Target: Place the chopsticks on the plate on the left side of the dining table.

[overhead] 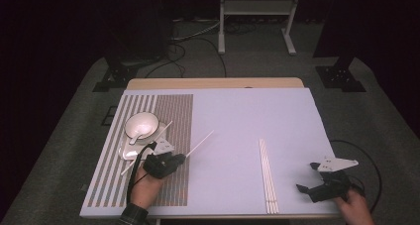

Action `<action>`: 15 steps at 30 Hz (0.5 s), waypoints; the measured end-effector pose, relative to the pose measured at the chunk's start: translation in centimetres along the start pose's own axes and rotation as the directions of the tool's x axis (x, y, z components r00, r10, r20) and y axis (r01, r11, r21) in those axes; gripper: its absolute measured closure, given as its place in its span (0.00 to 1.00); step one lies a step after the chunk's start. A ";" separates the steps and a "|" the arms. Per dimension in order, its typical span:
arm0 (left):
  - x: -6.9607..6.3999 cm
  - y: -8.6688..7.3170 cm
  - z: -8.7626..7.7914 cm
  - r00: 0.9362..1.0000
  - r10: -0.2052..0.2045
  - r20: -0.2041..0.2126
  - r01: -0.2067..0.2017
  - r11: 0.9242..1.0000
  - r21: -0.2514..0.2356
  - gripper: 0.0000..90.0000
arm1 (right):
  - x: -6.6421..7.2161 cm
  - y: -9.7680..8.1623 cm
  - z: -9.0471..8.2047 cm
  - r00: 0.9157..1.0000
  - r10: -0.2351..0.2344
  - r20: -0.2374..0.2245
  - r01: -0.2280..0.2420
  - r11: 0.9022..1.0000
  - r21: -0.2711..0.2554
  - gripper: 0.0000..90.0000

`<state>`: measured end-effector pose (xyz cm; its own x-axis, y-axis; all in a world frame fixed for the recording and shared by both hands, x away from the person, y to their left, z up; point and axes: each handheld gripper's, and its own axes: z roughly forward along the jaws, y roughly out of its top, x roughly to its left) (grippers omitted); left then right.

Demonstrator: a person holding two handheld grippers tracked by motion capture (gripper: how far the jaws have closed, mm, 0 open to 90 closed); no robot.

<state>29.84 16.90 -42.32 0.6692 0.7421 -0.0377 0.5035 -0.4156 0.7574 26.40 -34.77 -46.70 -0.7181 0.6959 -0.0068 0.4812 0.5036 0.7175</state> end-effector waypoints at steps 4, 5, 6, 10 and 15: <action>0.6 -0.3 -0.6 1.000 -0.008 -0.014 0.008 1.000 0.000 0.94 | 0.0 0.0 0.0 1.000 0.000 0.000 0.000 1.000 0.000 0.02; 0.7 -0.4 -0.7 1.000 -0.011 -0.016 0.011 1.000 -0.004 0.94 | 0.0 0.0 0.0 1.000 0.000 0.000 0.000 1.000 0.000 0.02; 0.9 -0.5 -0.9 1.000 -0.012 -0.018 0.012 1.000 -0.003 0.94 | 0.0 0.0 0.0 1.000 0.000 0.000 0.000 1.000 0.000 0.02; 1.6 -0.8 -1.4 0.999 -0.026 -0.036 0.026 1.000 -0.004 0.94 | 0.0 0.0 0.0 1.000 -0.001 0.000 0.001 1.000 0.000 0.02; 2.5 -1.3 -2.0 0.997 -0.045 -0.059 0.045 0.999 -0.005 0.94 | 0.0 0.0 0.0 1.000 -0.001 0.000 0.001 1.000 0.000 0.02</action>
<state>29.74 20.33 -42.13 0.6125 0.7898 -0.0331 0.5301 -0.3793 0.7584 26.39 -34.76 -46.70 -0.7185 0.6955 -0.0072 0.4807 0.5039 0.7176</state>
